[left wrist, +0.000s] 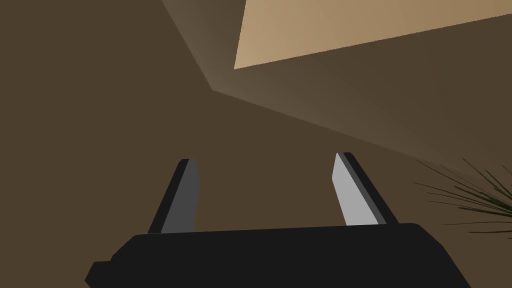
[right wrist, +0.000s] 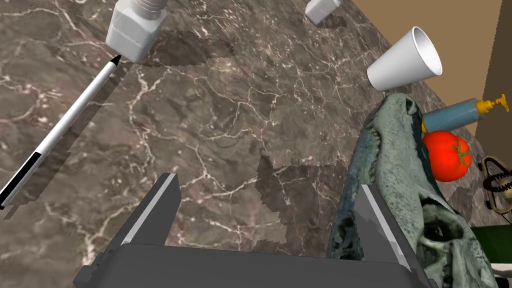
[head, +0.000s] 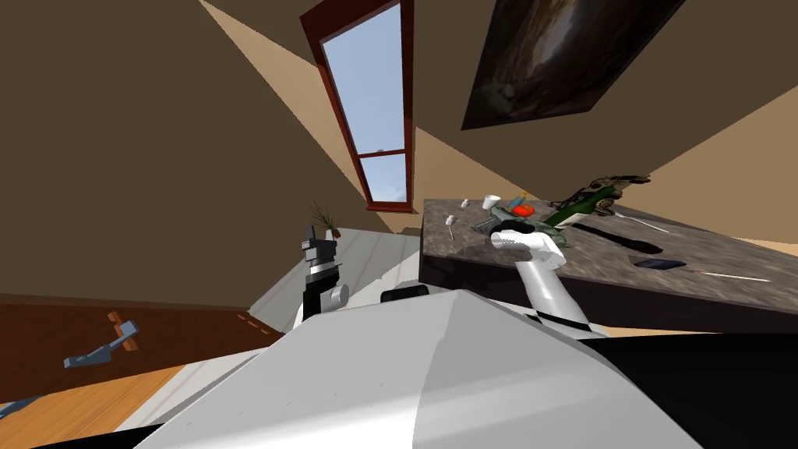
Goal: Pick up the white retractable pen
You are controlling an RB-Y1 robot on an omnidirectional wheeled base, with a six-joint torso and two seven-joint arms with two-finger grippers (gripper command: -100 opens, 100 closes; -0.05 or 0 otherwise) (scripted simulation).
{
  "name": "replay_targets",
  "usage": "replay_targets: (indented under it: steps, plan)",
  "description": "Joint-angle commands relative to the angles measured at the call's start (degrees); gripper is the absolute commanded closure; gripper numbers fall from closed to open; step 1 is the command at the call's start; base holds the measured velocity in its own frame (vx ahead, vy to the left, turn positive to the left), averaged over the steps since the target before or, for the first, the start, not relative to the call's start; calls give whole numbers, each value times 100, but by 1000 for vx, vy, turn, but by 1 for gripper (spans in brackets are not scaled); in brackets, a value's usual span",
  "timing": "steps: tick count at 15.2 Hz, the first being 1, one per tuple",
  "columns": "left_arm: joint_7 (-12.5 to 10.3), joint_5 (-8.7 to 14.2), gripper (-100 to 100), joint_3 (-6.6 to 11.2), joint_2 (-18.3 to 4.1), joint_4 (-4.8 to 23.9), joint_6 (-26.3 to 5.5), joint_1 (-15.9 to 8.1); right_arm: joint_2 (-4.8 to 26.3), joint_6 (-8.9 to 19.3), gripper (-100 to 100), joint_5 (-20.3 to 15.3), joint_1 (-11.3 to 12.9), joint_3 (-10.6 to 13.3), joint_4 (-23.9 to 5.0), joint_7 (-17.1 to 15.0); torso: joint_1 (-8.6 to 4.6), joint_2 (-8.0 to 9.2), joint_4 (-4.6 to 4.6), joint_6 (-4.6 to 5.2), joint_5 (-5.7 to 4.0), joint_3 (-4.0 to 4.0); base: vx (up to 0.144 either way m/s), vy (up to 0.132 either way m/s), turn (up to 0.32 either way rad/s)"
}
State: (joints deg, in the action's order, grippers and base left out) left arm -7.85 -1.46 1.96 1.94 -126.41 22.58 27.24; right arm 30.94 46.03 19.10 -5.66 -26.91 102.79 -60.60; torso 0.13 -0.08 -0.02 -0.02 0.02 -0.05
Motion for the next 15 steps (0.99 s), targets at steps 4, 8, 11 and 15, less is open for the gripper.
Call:
replay_targets:
  steps: [4,8,11,15]
  plan:
    - [0,0,0,0,0,0,0,0,131,639,-100,168,191,-141,-393,-422,-3,2,0,2,0,1,13,28,39]
    - [0,0,0,0,0,0,0,0,209,1096,-100,274,288,-222,-602,-642,-1,-1,0,1,0,0,20,30,58]
    - [0,0,0,0,0,0,0,0,284,1431,-100,380,380,-298,-808,-852,1,-1,0,0,0,-1,18,34,59]
    - [0,0,0,0,0,0,0,0,355,1861,-100,484,469,-368,-1011,-1050,0,1,0,0,1,0,17,29,44]
